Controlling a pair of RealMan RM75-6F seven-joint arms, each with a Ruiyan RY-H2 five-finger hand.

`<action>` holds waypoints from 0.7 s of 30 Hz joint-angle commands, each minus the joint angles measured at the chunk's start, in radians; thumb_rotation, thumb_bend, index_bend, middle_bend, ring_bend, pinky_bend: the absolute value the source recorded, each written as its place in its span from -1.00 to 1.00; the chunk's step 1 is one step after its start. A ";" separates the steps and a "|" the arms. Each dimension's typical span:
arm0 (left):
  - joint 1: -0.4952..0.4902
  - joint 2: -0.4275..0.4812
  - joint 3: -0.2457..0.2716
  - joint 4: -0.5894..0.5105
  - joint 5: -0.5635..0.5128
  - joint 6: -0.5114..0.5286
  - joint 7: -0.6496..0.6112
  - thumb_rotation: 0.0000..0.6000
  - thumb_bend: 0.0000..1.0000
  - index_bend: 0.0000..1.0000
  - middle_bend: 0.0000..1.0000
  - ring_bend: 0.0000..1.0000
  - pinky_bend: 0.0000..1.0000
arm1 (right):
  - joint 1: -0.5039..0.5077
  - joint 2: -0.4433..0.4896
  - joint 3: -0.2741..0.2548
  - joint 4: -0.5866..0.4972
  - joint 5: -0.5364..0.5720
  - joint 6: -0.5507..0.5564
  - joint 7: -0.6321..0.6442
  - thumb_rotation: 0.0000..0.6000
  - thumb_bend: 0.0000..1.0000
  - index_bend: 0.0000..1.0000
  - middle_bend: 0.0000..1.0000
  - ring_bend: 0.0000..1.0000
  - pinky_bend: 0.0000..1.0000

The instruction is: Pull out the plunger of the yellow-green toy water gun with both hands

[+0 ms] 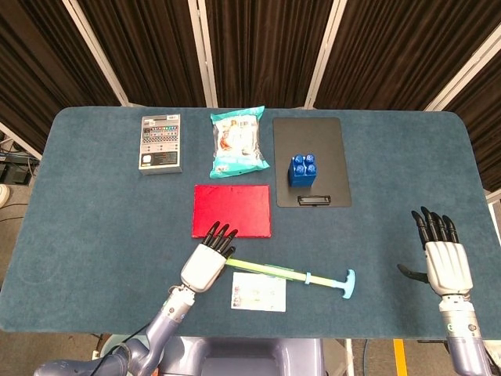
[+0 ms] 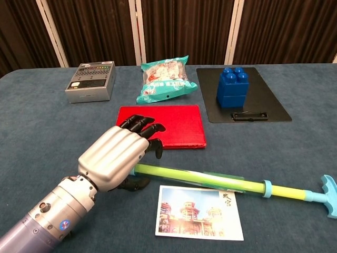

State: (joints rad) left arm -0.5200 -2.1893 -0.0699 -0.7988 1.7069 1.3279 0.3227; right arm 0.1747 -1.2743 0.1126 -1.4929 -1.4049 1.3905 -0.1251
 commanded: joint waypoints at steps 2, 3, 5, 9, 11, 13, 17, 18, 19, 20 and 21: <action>-0.002 0.001 -0.001 0.001 -0.006 0.000 0.003 1.00 -0.47 -0.13 -0.76 -0.89 -0.87 | 0.002 -0.001 0.000 0.000 0.000 -0.002 -0.001 1.00 -0.98 -1.00 -1.00 -1.00 -1.00; -0.002 0.002 0.000 0.001 -0.008 -0.001 0.005 1.00 -0.45 -0.10 -0.75 -0.89 -0.87 | 0.002 -0.002 0.000 0.000 0.000 -0.003 -0.001 1.00 -0.98 -1.00 -1.00 -1.00 -1.00; -0.001 0.003 0.002 -0.002 -0.013 -0.004 0.006 1.00 -0.35 -0.01 -0.73 -0.89 -0.86 | 0.003 -0.003 0.000 0.001 0.000 -0.004 -0.004 1.00 -0.98 -1.00 -1.00 -1.00 -1.00; 0.000 -0.001 0.006 0.000 -0.021 -0.010 0.019 1.00 -0.23 0.01 -0.73 -0.90 -0.87 | 0.003 -0.002 0.001 0.000 0.003 -0.005 -0.003 1.00 -0.98 -1.00 -1.00 -1.00 -1.00; 0.002 -0.004 0.005 0.005 -0.035 -0.028 0.041 1.00 -0.23 -0.03 -0.75 -0.91 -0.88 | 0.002 0.000 0.002 -0.002 0.004 -0.002 -0.003 1.00 -0.98 -1.00 -1.00 -1.00 -1.00; 0.002 -0.007 0.002 0.007 -0.050 -0.050 0.066 1.00 -0.26 -0.05 -0.76 -0.91 -0.90 | 0.001 0.002 0.003 -0.006 0.003 0.002 -0.001 1.00 -0.97 -1.00 -1.00 -1.00 -1.00; -0.001 -0.005 0.001 -0.002 -0.067 -0.076 0.088 1.00 -0.34 -0.04 -0.76 -0.91 -0.90 | 0.000 0.006 0.001 -0.012 0.000 0.004 0.002 1.00 -0.98 -1.00 -1.00 -1.00 -1.00; -0.001 -0.005 0.001 -0.003 -0.068 -0.077 0.089 1.00 -0.34 -0.02 -0.76 -0.91 -0.90 | 0.000 0.007 0.001 -0.013 -0.001 0.003 0.001 1.00 -0.97 -1.00 -1.00 -1.00 -1.00; -0.001 -0.004 -0.002 -0.007 -0.072 -0.078 0.088 1.00 -0.33 0.02 -0.75 -0.91 -0.90 | 0.000 0.008 -0.001 -0.014 -0.001 0.002 0.002 1.00 -0.97 -1.00 -1.00 -1.00 -1.00; -0.002 -0.004 -0.003 -0.012 -0.074 -0.077 0.088 1.00 -0.28 0.07 -0.73 -0.91 -0.90 | 0.000 0.008 -0.001 -0.015 -0.001 0.001 0.002 1.00 -0.97 -1.00 -1.00 -1.00 -1.00; -0.003 -0.003 -0.005 -0.015 -0.075 -0.075 0.088 1.00 -0.23 0.11 -0.71 -0.91 -0.90 | 0.000 0.008 -0.001 -0.015 -0.001 0.000 0.002 1.00 -0.97 -1.00 -1.00 -1.00 -1.00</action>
State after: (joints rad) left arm -0.5221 -2.1928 -0.0731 -0.8116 1.6334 1.2516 0.4110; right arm 0.1748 -1.2660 0.1115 -1.5082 -1.4056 1.3906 -0.1234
